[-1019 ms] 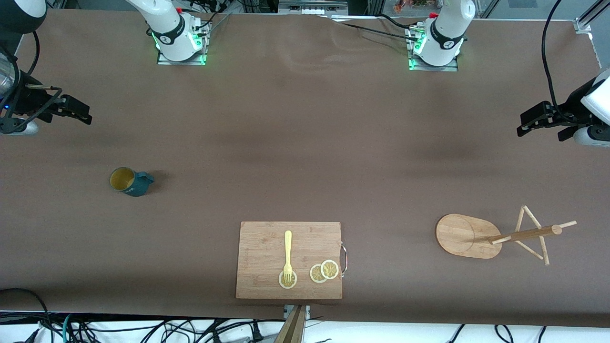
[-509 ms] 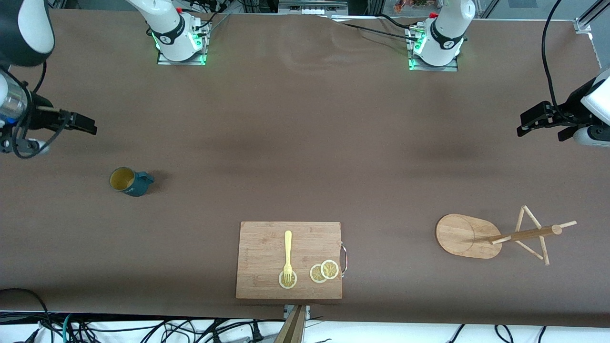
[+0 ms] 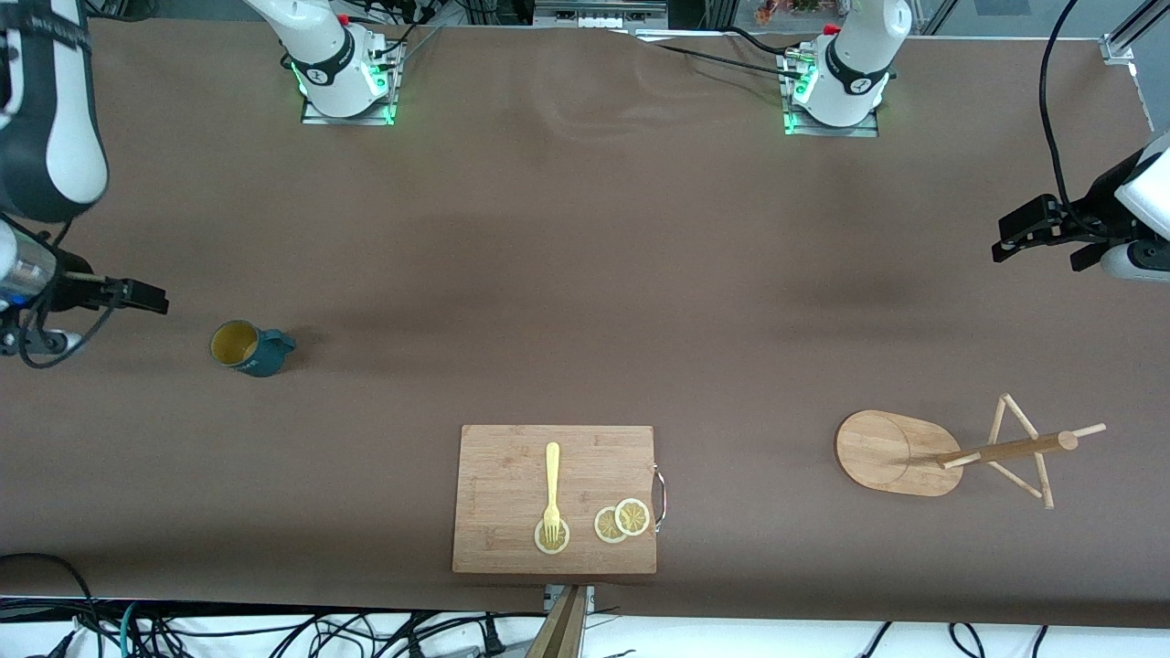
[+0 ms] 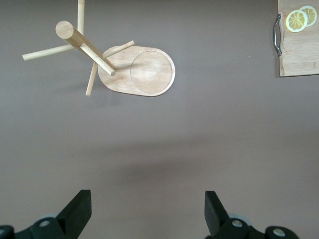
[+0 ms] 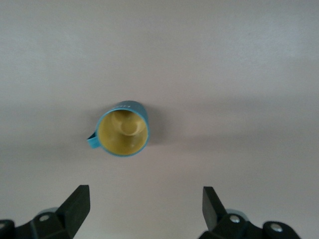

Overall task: Pass cup and hang on rack
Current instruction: 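Move the right gripper down over the teal mug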

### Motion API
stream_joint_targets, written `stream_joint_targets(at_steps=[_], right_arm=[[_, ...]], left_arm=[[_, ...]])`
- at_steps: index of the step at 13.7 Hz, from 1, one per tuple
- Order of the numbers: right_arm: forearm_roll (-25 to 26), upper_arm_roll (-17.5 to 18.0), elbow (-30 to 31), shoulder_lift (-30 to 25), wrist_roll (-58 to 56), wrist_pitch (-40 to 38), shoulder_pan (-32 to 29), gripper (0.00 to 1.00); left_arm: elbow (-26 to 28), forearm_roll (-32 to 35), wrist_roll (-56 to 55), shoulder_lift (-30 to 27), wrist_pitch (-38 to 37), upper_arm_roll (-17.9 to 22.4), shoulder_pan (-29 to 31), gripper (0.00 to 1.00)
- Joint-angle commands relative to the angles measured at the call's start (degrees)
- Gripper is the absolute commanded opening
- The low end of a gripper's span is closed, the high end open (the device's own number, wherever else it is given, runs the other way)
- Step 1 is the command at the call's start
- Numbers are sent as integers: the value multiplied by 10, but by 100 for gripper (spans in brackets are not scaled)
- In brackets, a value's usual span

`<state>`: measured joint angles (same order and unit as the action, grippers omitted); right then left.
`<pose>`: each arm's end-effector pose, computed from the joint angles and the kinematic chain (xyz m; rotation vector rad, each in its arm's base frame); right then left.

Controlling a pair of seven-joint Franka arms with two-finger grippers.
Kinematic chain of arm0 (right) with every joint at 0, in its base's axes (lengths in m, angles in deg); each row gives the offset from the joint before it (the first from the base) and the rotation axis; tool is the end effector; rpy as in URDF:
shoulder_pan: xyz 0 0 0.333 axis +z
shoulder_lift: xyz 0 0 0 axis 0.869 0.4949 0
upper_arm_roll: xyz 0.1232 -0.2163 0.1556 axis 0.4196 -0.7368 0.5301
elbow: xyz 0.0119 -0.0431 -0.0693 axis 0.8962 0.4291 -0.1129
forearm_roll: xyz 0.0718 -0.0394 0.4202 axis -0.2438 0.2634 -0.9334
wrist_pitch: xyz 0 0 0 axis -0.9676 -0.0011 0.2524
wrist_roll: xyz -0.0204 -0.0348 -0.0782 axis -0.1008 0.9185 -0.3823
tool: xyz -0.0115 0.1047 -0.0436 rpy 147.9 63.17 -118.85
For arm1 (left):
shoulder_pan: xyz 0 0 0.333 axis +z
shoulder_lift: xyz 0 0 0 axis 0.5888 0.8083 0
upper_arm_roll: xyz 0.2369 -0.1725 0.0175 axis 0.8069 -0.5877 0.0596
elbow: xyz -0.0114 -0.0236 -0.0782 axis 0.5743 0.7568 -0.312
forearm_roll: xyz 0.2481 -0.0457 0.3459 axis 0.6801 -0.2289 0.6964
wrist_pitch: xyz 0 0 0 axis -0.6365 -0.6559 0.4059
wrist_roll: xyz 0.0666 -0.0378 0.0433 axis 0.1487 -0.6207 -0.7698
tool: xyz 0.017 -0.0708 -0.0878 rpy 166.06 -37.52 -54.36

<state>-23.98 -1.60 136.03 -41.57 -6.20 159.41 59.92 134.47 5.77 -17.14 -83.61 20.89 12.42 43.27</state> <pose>0.6432 -0.1071 0.3693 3.0687 -0.0423 -0.1932 0.6101 0.0108 0.5618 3.0845 -0.0896 0.0042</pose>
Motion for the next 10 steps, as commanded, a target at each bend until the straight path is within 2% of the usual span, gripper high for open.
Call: stream_joint_targets(at_steps=[1, 4, 8, 10], right_arm=[[3, 4, -2, 59, -11, 55, -5, 99], [-1, 4, 43, 87, -10, 164, -5, 97], [-1, 4, 78, 92, -11, 168, -5, 93], [-1, 4, 86, 97, -12, 173, -5, 79]], left_arm=[[-16, 2, 6, 8, -3, 1, -1, 100], [-16, 1, 6, 9, -3, 1, -1, 100], [-16, 0, 6, 9, -1, 1, -2, 100], [-16, 2, 9, 9, 21, 0, -1, 100]])
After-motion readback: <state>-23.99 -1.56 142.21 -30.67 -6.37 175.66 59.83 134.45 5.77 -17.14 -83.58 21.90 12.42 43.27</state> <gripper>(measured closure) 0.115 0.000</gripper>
